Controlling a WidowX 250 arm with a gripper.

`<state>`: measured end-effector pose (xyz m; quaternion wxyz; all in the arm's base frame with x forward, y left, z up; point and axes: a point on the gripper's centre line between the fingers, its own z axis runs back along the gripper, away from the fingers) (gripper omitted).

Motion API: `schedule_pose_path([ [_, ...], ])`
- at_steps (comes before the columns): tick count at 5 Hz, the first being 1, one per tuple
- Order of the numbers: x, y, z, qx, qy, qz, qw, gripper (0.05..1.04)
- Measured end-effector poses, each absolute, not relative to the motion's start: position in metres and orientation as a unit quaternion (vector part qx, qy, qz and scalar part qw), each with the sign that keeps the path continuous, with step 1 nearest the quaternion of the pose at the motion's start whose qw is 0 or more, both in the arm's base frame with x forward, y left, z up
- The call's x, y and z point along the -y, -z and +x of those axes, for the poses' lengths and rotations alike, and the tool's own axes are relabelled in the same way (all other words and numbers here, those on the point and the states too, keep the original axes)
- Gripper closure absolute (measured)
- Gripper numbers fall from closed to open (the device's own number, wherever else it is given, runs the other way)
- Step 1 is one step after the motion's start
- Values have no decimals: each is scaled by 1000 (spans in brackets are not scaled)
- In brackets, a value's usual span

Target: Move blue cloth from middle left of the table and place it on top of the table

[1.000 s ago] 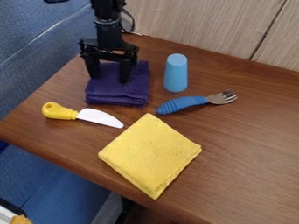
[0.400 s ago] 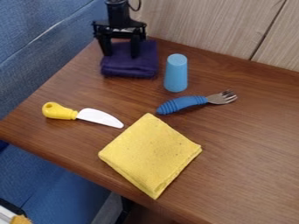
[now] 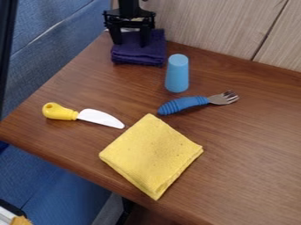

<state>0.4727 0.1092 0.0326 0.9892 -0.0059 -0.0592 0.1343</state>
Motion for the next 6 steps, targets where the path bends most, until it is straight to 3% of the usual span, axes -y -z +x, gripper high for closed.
schedule_pose_path([
  [4,-92,-41,468,68,-107,-12,992,85],
  [5,-79,-61,469,79,-100,-51,991,85],
  [6,-82,-94,461,109,-96,-52,988,85],
])
